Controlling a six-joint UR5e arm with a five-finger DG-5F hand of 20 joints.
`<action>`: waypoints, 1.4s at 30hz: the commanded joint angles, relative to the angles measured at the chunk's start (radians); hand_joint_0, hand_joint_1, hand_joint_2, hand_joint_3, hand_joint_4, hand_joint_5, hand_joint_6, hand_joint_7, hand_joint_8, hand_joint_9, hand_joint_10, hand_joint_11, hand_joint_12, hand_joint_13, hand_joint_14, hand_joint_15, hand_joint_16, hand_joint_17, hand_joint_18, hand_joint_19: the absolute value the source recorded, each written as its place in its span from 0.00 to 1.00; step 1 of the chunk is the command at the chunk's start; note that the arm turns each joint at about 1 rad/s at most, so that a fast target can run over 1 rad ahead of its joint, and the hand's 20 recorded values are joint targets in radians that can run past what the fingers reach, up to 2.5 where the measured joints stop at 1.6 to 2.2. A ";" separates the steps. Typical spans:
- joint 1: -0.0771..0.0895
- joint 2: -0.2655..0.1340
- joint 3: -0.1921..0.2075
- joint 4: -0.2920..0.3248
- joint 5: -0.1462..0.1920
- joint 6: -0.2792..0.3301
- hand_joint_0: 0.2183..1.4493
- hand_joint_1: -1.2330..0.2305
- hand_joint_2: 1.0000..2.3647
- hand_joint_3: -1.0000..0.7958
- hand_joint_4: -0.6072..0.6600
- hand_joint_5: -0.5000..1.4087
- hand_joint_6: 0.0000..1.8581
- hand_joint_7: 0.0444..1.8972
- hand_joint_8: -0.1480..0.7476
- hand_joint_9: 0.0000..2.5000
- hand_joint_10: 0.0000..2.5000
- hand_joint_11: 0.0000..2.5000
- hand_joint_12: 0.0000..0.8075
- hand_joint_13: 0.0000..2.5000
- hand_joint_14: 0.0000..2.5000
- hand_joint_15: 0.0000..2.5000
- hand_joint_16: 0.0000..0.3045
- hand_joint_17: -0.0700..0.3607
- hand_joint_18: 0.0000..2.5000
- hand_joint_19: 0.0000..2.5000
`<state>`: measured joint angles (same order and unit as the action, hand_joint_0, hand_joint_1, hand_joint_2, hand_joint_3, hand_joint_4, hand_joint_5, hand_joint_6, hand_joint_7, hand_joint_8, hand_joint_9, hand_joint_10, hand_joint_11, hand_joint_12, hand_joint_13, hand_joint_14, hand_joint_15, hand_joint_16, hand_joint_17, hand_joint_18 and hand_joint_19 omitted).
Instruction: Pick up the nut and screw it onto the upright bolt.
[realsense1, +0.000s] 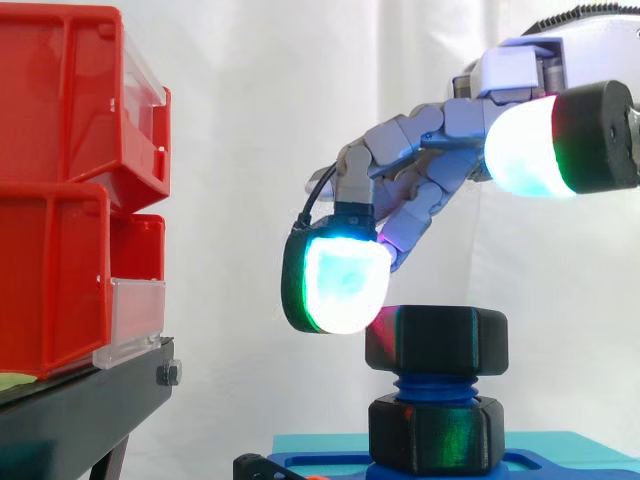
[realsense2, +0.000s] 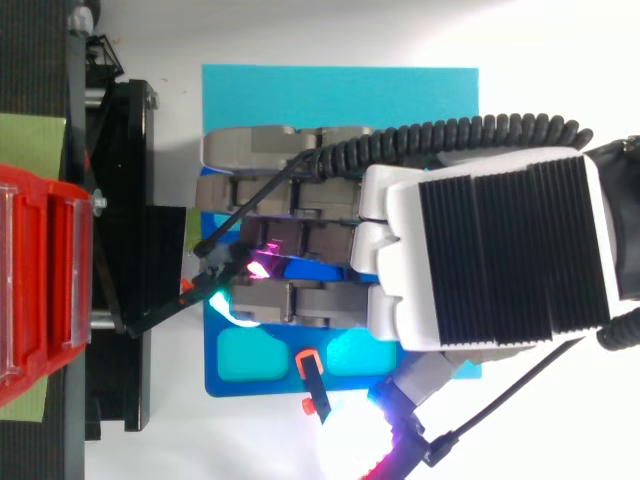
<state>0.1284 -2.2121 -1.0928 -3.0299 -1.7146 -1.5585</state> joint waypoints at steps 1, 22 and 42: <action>-0.001 0.000 -0.002 0.002 0.000 0.000 0.21 0.79 0.00 0.28 0.65 0.24 0.27 0.61 0.48 0.32 0.00 0.00 0.36 0.19 0.00 0.00 0.09 0.31 0.03 0.00; -0.021 0.000 -0.002 -0.003 -0.005 -0.002 0.25 0.73 0.00 0.28 0.60 0.28 0.27 0.78 0.50 0.53 0.00 0.02 0.26 0.38 0.00 0.00 0.04 0.23 0.22 0.00; -0.047 0.000 -0.004 -0.020 -0.016 -0.037 0.26 0.71 0.00 0.28 0.54 0.30 0.35 0.62 0.47 0.77 0.00 0.12 0.20 0.55 0.00 0.03 0.02 0.19 0.40 0.07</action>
<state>0.0883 -2.2120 -1.0968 -3.0469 -1.7276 -1.5875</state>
